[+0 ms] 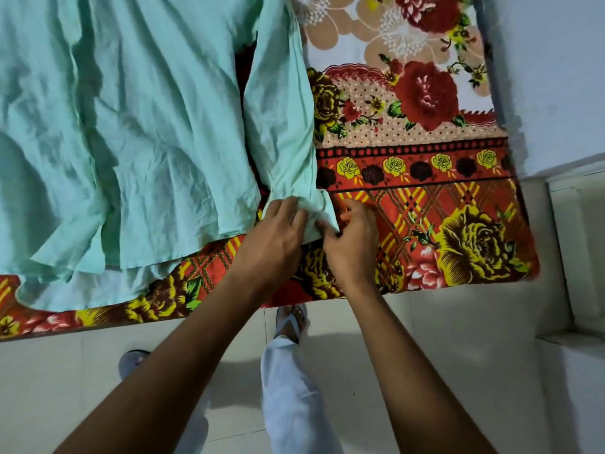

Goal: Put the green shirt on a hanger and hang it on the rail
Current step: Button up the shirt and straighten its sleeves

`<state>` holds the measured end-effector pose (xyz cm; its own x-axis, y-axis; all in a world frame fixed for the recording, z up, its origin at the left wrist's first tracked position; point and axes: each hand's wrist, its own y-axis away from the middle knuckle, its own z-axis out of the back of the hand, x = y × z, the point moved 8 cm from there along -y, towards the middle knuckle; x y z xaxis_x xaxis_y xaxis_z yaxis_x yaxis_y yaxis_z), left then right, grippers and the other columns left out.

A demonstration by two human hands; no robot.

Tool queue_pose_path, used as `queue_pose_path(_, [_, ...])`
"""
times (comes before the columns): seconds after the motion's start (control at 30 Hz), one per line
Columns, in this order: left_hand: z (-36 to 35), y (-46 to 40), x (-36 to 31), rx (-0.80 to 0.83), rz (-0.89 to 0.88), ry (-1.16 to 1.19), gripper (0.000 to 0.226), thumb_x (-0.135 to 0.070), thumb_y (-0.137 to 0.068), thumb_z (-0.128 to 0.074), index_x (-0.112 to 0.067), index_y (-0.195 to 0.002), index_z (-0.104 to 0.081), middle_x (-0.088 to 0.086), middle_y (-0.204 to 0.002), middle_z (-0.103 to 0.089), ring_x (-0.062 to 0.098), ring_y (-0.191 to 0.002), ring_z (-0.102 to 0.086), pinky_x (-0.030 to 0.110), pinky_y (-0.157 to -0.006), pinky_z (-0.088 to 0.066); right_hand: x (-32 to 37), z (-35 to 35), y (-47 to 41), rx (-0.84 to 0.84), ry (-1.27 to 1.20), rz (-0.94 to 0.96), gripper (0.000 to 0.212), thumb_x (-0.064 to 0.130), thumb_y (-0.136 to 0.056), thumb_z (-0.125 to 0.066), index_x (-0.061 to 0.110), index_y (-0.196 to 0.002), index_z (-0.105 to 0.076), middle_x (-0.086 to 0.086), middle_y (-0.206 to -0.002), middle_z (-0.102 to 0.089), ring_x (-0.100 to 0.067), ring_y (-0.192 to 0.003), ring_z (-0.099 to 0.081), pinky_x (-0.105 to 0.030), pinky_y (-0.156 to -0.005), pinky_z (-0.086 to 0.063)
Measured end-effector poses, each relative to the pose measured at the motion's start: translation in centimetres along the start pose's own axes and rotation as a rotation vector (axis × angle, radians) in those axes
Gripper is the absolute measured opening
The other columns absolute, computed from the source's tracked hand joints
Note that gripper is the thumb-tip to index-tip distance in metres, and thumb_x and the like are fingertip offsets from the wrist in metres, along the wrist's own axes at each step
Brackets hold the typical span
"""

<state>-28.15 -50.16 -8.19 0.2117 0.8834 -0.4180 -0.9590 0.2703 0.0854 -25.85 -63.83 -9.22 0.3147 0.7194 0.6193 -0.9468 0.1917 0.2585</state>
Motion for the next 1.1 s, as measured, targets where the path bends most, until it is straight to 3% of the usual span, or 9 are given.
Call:
queue_pose_path(0.1, [0.0,-0.1,0.6,-0.004,0.015,0.026,0.040,-0.006,-0.087,-0.059,0.000,-0.126,-0.056,0.023,-0.136,-0.052,0.040,-0.120,-0.050,0.050,-0.078,-0.059,-0.2,-0.6,-0.2,0.036,-0.134,0.009,0.024,0.020,-0.092,-0.076,0.016,-0.116,-0.071,0.007,-0.097,-0.070,-0.011,-0.086,-0.068,-0.034,-0.072,-0.061])
queue_pose_path(0.17, [0.5,-0.3,0.8,-0.067,0.027,0.088,0.029,-0.011,-0.092,-0.059,-0.002,-0.119,-0.062,0.021,-0.127,-0.057,0.039,-0.112,-0.054,0.051,-0.076,-0.058,-0.4,-0.5,-0.2,0.021,-0.224,0.001,0.012,0.017,-0.092,-0.075,0.018,-0.104,-0.074,0.010,-0.090,-0.070,-0.002,-0.079,-0.066,-0.023,-0.067,-0.057])
queue_pose_path(0.27, [1.2,-0.4,1.4,-0.193,0.064,0.184,0.021,-0.021,-0.102,-0.054,-0.004,-0.098,-0.065,0.014,-0.106,-0.062,0.031,-0.096,-0.055,0.043,-0.079,-0.050,-0.8,0.0,0.1,-0.025,-0.349,-0.021,0.013,0.015,-0.093,-0.074,0.016,-0.107,-0.075,0.012,-0.096,-0.072,0.007,-0.084,-0.064,-0.011,-0.068,-0.050])
queue_pose_path(0.43, [0.7,0.0,1.2,-0.199,0.113,0.133,0.021,-0.017,-0.089,-0.062,-0.006,-0.105,-0.067,0.014,-0.106,-0.060,0.032,-0.096,-0.051,0.047,-0.079,-0.047,-2.0,0.3,0.4,-0.101,-0.455,-0.077,0.018,0.015,-0.094,-0.073,0.020,-0.111,-0.075,0.005,-0.103,-0.077,-0.012,-0.096,-0.074,-0.036,-0.084,-0.063])
queue_pose_path(0.53, [0.3,0.1,0.6,-0.181,0.134,0.135,0.024,-0.015,-0.086,-0.064,-0.008,-0.109,-0.067,0.012,-0.101,-0.062,0.031,-0.091,-0.051,0.047,-0.074,-0.047,-1.8,0.4,0.8,-0.106,-0.478,-0.048,0.019,0.011,-0.095,-0.072,0.018,-0.113,-0.076,0.004,-0.104,-0.078,-0.011,-0.099,-0.074,-0.038,-0.087,-0.063])
queue_pose_path(0.63, [1.0,0.2,1.0,-0.276,0.198,0.399,0.010,-0.013,-0.095,-0.061,-0.009,-0.087,-0.063,0.003,-0.078,-0.056,0.020,-0.075,-0.048,0.034,-0.065,-0.038,-1.4,0.9,1.3,-0.151,-0.492,-0.024,0.020,0.008,-0.094,-0.072,0.015,-0.111,-0.078,0.005,-0.104,-0.078,-0.009,-0.100,-0.074,-0.035,-0.088,-0.062])
queue_pose_path(0.73, [1.1,0.8,3.3,-0.340,0.456,0.812,0.037,-0.018,-0.100,-0.059,-0.012,-0.068,-0.043,-0.002,-0.061,-0.036,0.008,-0.059,-0.035,0.026,-0.056,-0.027,-0.3,2.2,1.8,-0.258,-0.386,0.073,0.021,0.003,-0.092,-0.070,0.015,-0.106,-0.080,0.005,-0.101,-0.075,-0.005,-0.098,-0.070,-0.024,-0.086,-0.059])
queue_pose_path(0.87, [0.5,1.3,3.6,-0.259,0.549,1.205,0.029,-0.027,-0.101,-0.059,0.001,-0.096,-0.067,0.031,-0.094,-0.064,0.025,-0.081,-0.061,0.039,-0.072,-0.047,2.3,2.6,2.6,-0.271,-0.199,0.326,0.022,-0.005,-0.091,-0.067,0.006,-0.104,-0.080,-0.004,-0.101,-0.071,-0.006,-0.093,-0.065,-0.010,-0.080,-0.051])
queue_pose_path(1.1, [0.8,1.9,3.6,-0.241,0.611,1.351,0.019,-0.021,-0.101,-0.063,-0.008,-0.109,-0.075,0.012,-0.104,-0.078,0.034,-0.103,-0.073,0.057,-0.094,-0.056,3.4,2.4,3.1,-0.267,-0.229,0.358,0.019,0.008,-0.092,-0.074,0.004,-0.109,-0.078,-0.005,-0.105,-0.071,-0.004,-0.097,-0.064,-0.012,-0.085,-0.051])
